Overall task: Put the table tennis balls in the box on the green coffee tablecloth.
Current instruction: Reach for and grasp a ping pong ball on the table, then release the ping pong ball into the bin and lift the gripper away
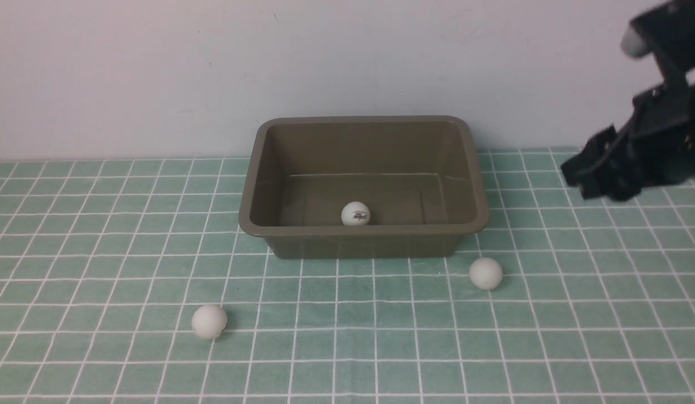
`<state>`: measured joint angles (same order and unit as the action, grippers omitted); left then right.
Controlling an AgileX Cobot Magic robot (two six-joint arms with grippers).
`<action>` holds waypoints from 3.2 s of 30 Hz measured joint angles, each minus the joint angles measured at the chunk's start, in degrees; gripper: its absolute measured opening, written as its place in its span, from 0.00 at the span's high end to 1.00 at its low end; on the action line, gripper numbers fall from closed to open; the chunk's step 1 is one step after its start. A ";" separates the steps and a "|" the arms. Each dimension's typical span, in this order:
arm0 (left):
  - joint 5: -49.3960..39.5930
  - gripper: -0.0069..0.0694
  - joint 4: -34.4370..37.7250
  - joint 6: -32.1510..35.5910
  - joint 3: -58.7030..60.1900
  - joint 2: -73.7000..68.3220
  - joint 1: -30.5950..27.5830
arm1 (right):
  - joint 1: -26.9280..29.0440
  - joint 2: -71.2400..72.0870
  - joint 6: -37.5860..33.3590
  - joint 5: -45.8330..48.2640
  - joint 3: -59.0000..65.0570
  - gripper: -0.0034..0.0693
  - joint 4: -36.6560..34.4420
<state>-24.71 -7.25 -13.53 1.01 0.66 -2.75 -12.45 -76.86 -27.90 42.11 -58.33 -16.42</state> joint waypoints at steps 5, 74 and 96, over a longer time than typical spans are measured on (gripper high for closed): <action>0.05 0.91 0.00 0.00 0.00 0.00 0.00 | -0.91 -3.50 -8.28 -5.48 6.86 0.45 -8.32; 0.05 0.91 0.00 0.00 0.00 0.00 0.00 | -2.10 -25.65 -12.37 6.58 -6.87 0.48 -18.50; 0.05 0.91 0.00 0.00 0.00 0.00 0.00 | -5.76 -34.11 -20.96 -5.53 -26.02 0.48 -27.15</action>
<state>-24.66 -7.25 -13.53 1.01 0.66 -2.75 -18.21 -110.97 -48.86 36.57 -84.34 -43.57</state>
